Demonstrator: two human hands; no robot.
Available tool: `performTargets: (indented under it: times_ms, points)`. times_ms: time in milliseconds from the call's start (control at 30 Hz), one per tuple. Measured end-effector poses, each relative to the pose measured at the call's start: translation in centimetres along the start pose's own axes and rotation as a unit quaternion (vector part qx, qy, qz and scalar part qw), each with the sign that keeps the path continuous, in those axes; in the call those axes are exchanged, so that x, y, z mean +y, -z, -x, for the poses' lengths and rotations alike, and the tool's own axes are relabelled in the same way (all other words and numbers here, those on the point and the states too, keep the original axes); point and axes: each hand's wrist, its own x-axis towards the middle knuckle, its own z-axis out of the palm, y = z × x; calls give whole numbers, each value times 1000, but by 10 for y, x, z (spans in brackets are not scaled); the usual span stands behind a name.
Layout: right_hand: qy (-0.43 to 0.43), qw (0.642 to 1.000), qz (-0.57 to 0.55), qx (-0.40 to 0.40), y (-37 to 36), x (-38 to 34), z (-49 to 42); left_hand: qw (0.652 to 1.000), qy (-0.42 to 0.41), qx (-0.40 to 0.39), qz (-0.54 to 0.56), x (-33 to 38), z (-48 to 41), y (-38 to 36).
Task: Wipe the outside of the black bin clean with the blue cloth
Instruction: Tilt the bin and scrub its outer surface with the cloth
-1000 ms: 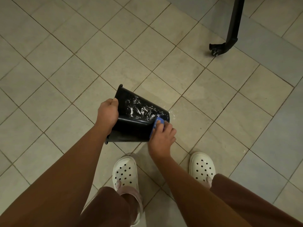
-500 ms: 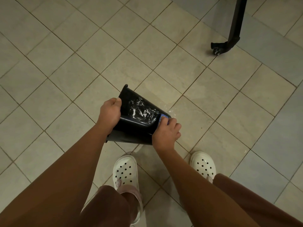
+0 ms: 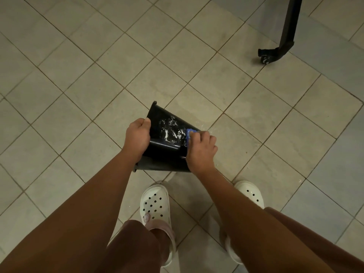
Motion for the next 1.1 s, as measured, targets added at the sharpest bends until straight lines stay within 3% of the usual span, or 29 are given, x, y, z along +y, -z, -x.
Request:
performTargets:
  times_ms: [200,400,600,667,900,1100]
  points:
    - [-142,990,6,-13,3,5,5,1000,14,27,6,3,-2,-4]
    - [-25,999,4,-23,2,-25,10,1000,-10,-3,-9,0,1,1]
    - [-143,988,21,-48,15,16,-12,999,-22,17,-40,1,1,-9]
    - [-144,988,35,-36,7,6,5,998,-23,17,-50,0,-1,-10]
    - [-20,999,26,-42,7,-7,-8,999,-31,0,-29,-8,2,-6]
    - [-171,985,26,-13,6,4,-1,999,-36,18,-33,-5,0,-10]
